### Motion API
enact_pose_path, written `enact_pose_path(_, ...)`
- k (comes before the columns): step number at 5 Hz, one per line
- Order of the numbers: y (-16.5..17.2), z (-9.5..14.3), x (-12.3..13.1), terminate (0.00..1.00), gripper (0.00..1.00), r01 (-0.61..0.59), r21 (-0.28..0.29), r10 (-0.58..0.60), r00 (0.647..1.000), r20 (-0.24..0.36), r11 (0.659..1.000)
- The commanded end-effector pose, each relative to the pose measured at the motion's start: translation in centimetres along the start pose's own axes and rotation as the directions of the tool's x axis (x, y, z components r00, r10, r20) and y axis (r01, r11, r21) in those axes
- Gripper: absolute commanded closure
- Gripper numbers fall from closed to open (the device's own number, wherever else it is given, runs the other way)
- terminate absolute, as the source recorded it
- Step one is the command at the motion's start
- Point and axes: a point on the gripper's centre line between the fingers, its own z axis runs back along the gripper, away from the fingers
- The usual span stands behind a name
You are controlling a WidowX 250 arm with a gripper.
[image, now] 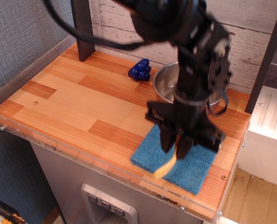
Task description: Place the brush at the left of the table.
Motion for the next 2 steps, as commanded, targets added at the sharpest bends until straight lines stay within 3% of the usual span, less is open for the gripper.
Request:
enact_pose_path(1,4.5,8.3,2.9,0.0,1.0,-0.159,-0.042,0.165,0.968,0.19,0.986)
enact_pose_path(2,9.6,10.0,3.8,0.0,1.0,-0.301,0.008,0.294,0.937,0.186,0.954)
